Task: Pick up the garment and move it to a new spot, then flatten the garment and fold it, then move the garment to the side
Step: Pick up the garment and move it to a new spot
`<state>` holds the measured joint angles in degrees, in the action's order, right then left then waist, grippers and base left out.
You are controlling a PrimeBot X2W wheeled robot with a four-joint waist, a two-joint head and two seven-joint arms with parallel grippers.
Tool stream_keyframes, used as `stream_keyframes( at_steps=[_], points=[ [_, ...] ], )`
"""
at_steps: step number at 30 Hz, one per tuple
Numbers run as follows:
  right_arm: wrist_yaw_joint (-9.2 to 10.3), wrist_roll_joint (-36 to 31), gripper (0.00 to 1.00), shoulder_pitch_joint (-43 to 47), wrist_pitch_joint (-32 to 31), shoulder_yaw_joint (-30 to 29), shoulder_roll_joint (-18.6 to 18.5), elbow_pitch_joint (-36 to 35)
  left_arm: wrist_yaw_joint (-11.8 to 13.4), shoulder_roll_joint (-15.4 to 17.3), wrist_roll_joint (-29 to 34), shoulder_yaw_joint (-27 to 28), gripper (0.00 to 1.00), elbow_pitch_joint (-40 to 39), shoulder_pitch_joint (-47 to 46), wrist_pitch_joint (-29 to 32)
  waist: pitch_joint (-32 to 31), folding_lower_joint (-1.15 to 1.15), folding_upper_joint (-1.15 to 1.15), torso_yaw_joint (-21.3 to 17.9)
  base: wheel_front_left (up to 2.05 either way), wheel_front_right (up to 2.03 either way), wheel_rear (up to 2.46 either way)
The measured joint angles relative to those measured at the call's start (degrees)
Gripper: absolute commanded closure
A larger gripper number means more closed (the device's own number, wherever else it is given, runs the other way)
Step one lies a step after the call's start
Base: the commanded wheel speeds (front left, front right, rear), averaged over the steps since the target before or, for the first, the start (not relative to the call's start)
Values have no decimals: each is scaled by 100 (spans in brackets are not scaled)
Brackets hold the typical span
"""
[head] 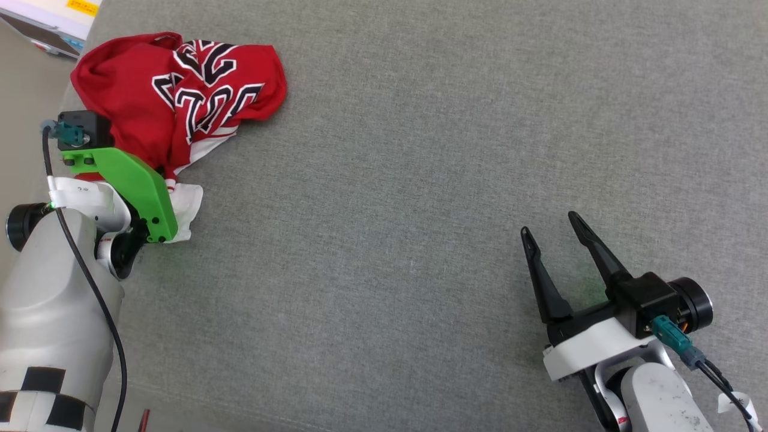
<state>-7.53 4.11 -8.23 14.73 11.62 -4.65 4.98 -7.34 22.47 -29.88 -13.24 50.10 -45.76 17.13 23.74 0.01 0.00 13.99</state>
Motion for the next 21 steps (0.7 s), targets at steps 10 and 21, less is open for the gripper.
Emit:
stream_keyframes(
  at_steps=[10,21],
  points=[
    [0,86,0,222,0,-203,99,79,0,357,-639,-706,100,-1308,472,-9,-650,-1,0,71,0,0,0],
    [0,218,0,376,0,-434,180,98,129,303,-1181,-1095,100,-3594,938,1009,-1364,-1,0,-53,0,0,0]
  ],
)
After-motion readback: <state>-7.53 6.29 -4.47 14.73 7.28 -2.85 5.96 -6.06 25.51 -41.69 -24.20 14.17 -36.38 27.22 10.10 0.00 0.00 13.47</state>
